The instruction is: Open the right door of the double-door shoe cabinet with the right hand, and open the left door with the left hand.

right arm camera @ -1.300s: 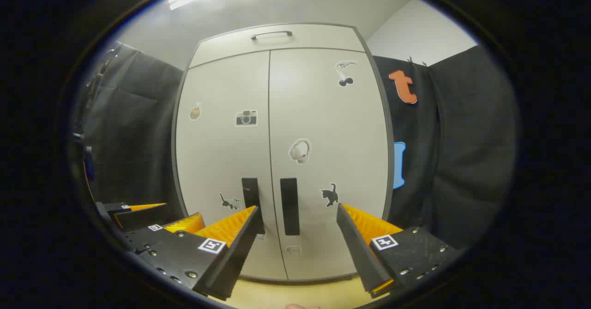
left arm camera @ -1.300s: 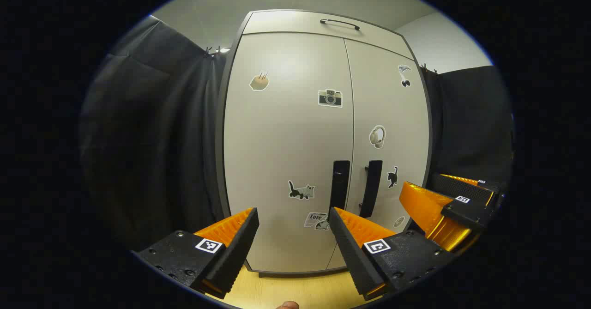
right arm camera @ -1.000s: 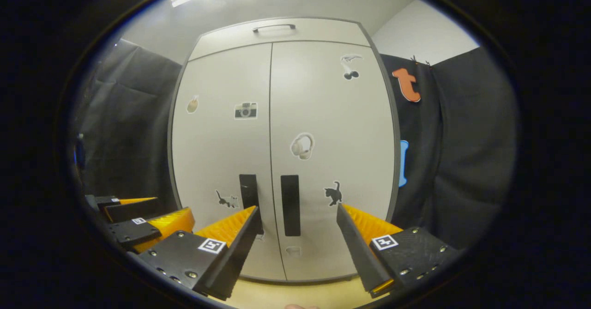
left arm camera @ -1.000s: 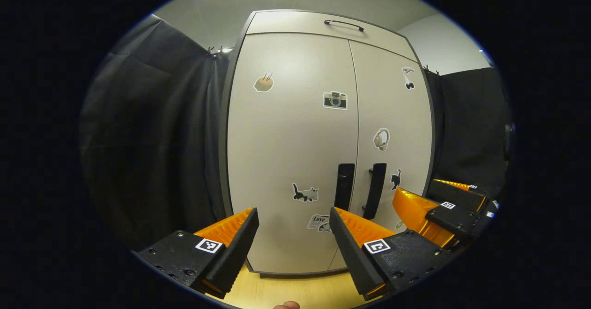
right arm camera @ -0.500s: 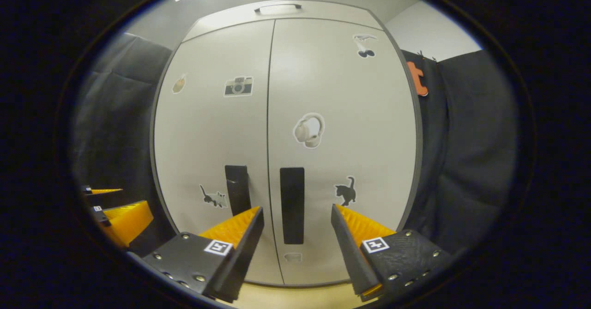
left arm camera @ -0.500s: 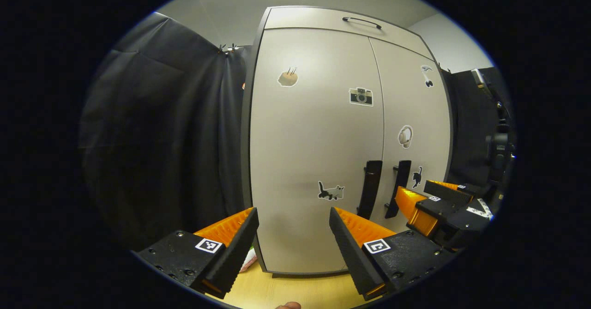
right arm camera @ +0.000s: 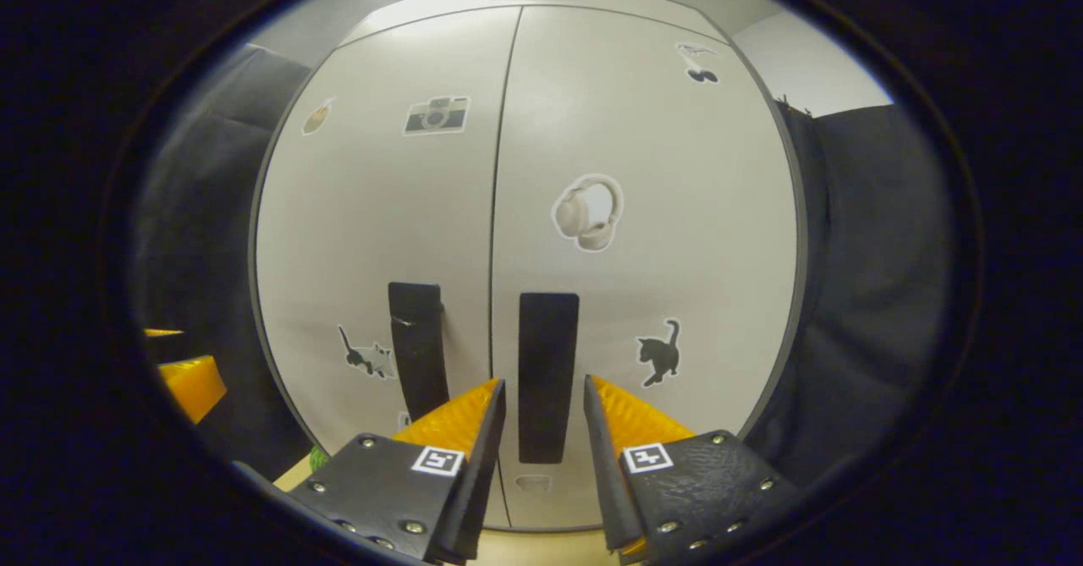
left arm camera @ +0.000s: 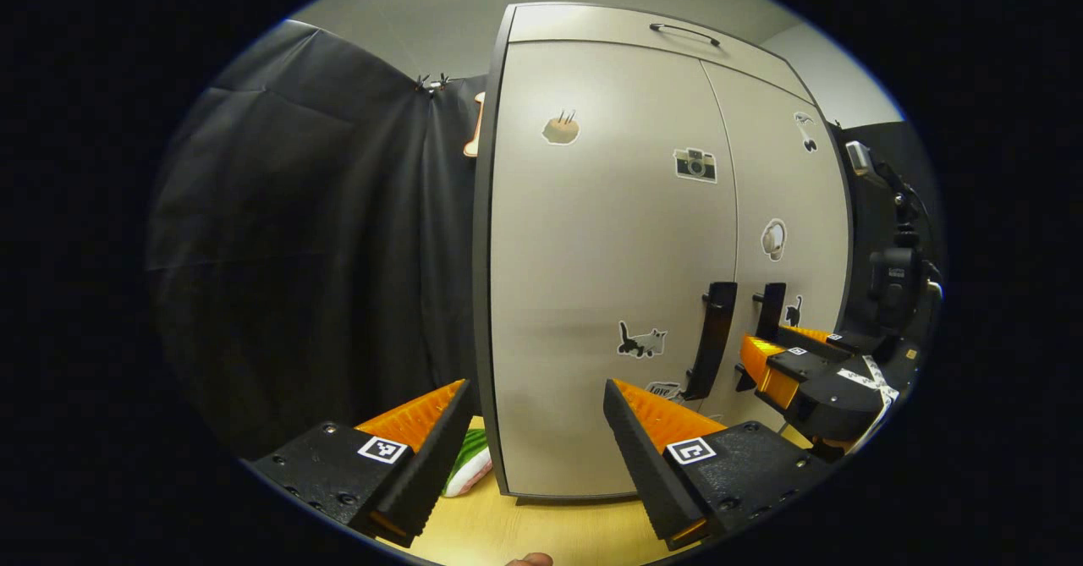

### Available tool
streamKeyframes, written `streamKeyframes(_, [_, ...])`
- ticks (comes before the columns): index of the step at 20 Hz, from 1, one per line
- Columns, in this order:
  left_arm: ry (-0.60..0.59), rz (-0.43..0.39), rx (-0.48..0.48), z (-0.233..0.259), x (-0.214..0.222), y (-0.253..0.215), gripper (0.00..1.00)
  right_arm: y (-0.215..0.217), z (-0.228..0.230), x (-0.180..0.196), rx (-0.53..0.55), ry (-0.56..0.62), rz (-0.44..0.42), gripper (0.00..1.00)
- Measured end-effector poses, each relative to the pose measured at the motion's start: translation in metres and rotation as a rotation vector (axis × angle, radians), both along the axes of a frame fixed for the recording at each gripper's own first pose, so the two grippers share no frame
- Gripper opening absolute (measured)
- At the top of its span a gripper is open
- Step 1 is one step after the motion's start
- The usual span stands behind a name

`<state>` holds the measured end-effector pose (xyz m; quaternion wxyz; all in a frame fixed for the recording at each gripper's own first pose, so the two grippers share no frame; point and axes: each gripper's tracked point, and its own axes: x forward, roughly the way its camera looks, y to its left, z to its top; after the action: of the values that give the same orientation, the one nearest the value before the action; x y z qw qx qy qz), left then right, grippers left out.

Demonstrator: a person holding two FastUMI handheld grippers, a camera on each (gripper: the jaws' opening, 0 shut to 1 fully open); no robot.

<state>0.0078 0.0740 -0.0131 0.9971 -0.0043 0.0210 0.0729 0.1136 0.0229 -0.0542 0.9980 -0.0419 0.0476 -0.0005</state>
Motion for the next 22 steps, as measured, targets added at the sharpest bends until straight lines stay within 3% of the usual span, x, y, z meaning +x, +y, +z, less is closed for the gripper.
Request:
streamKeyframes(2, [0.004, 0.009, 0.002, -0.002, -0.002, 0.004, 0.95, -0.006, -0.001, 0.009, -0.006, -0.004, -0.044, 0.54])
streamKeyframes(4, [0.007, 0.021, 0.002, -0.003, -0.004, 0.01, 0.92, -0.005, 0.002, 0.001, 0.043, -0.002, -0.045, 0.33])
streamKeyframes(6, [0.009, 0.034, -0.007, -0.004, -0.007, 0.016, 0.96, -0.005, 0.002, 0.005, 0.027, -0.002, -0.046, 0.33])
streamKeyframes(11, [0.011, 0.058, -0.011, -0.006, -0.015, 0.027, 0.96, -0.006, 0.003, 0.012, 0.013, -0.011, -0.062, 0.32])
streamKeyframes(12, [0.014, 0.059, -0.013, -0.007, -0.016, 0.028, 0.92, -0.006, 0.003, 0.016, 0.016, -0.006, -0.061, 0.33])
streamKeyframes(13, [0.016, 0.06, -0.015, -0.008, -0.017, 0.029, 0.96, -0.006, 0.001, 0.017, 0.028, 0.007, -0.064, 0.28])
streamKeyframes(14, [0.019, 0.061, -0.017, -0.009, -0.02, 0.029, 0.96, -0.006, 0.003, 0.017, 0.041, -0.003, -0.069, 0.33])
streamKeyframes(15, [0.022, 0.062, -0.019, -0.009, -0.022, 0.028, 0.96, -0.007, 0.002, 0.016, 0.029, 0.003, -0.068, 0.25])
streamKeyframes(17, [0.029, 0.061, -0.025, -0.01, -0.025, 0.026, 0.96, -0.006, 0.002, 0.018, 0.03, 0.003, -0.066, 0.29])
streamKeyframes(18, [0.031, 0.059, -0.026, -0.01, -0.028, 0.025, 0.96, -0.008, 0.001, 0.015, 0.049, 0.012, -0.071, 0.25])
streamKeyframes(19, [0.031, 0.058, -0.026, -0.01, -0.031, 0.024, 0.92, -0.005, 0.003, 0.013, 0.062, -0.002, -0.074, 0.14])
streamKeyframes(22, [0.029, 0.058, -0.021, -0.008, -0.039, 0.022, 0.96, -0.007, 0.002, 0.014, 0.044, 0.004, -0.063, 0.13])
